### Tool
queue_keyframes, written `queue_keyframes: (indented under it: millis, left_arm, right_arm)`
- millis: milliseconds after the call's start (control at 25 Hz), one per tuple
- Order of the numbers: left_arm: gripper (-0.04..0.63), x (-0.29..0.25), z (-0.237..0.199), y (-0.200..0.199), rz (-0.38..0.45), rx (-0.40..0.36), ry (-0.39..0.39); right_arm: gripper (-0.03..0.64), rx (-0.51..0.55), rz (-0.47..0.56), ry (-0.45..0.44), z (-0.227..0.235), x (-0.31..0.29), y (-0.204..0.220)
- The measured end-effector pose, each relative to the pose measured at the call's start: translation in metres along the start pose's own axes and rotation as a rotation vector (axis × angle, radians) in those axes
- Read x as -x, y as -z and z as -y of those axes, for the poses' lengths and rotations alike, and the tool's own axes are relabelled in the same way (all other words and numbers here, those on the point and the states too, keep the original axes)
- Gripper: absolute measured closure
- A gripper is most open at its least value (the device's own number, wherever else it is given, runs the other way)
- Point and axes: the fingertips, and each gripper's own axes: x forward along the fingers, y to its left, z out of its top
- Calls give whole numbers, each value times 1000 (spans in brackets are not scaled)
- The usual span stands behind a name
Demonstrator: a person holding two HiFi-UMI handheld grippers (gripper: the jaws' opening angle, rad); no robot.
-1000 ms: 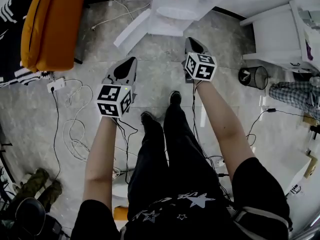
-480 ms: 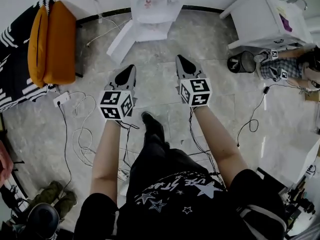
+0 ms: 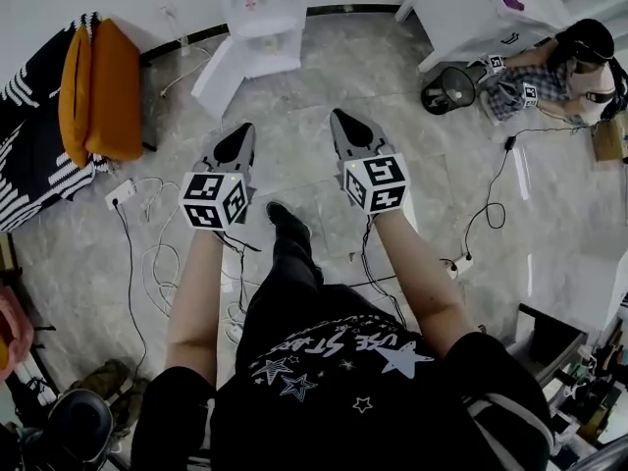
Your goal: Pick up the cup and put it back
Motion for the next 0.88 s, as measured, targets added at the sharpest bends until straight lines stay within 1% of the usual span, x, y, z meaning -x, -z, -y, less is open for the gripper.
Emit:
queue_keyframes:
  millis: [200,400,560,680,760,880]
  left_arm:
    - [585,54,54,5,23,-21,-16]
    - [585,104,93,24,17,10,-41]
    - [585,131,113,39,3,6,-32]
    - [585,149,121,39,6,9,-24]
    - [584,158,125,40,7,9,-15]
    - [584,168,133,44,-14,-19,5]
  right_arm:
    - [611,19,16,-2,-19,72,4]
    - [611,19,32,-13,-34,123,8]
    - [611,21,44,0,-46,152,13]
    - [611,-2,54,6,-58,169,14]
    - [611,7,55,-2,-69,178,14]
    - [611,33,50,-20,-85,190,16]
